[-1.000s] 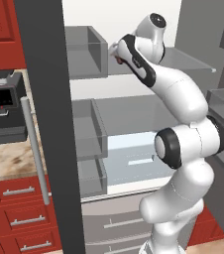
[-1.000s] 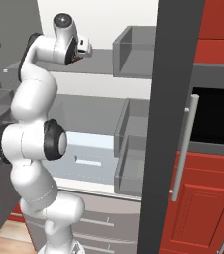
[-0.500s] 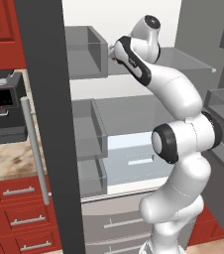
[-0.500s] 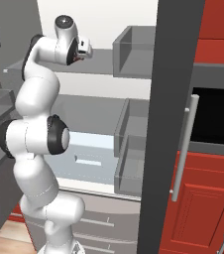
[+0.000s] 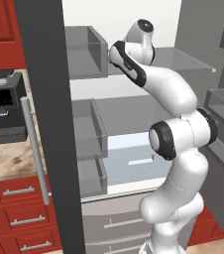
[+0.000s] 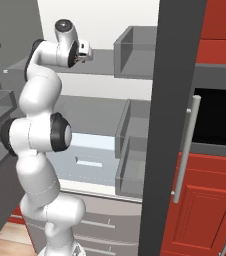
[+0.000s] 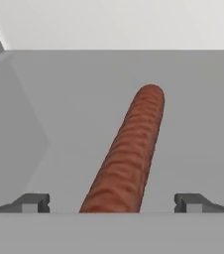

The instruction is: Retrieve the sausage and cheese from the fridge and place them on the cutting board on the counter.

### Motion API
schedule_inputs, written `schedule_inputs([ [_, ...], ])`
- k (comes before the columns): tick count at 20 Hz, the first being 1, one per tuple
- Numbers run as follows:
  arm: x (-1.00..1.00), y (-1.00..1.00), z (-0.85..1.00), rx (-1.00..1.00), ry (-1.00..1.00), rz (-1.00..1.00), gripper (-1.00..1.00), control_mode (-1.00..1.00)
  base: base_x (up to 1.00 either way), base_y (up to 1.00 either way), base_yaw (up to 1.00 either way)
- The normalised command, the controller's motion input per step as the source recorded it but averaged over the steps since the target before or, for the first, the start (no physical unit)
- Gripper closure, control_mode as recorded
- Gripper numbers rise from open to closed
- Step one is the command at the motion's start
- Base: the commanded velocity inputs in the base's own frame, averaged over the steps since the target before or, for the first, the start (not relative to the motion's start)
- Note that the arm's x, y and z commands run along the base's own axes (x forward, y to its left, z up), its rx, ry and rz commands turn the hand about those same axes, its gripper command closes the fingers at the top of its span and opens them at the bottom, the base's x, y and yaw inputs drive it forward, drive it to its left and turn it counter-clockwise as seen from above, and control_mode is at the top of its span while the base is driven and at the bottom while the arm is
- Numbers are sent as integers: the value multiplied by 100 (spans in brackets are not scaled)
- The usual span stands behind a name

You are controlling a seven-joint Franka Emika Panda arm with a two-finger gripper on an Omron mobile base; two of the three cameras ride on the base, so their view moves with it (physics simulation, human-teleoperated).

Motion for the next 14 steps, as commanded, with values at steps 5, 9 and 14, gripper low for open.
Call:
schedule_inputs([
  [5,9,1,-14,-1,2,0,-100,-100,0,0,0],
  [9,0,0,-18,-1,7,0,100,-100,0,0,0],
  [14,-1,0,-20,0,7,0,100,-100,0,0,0],
])
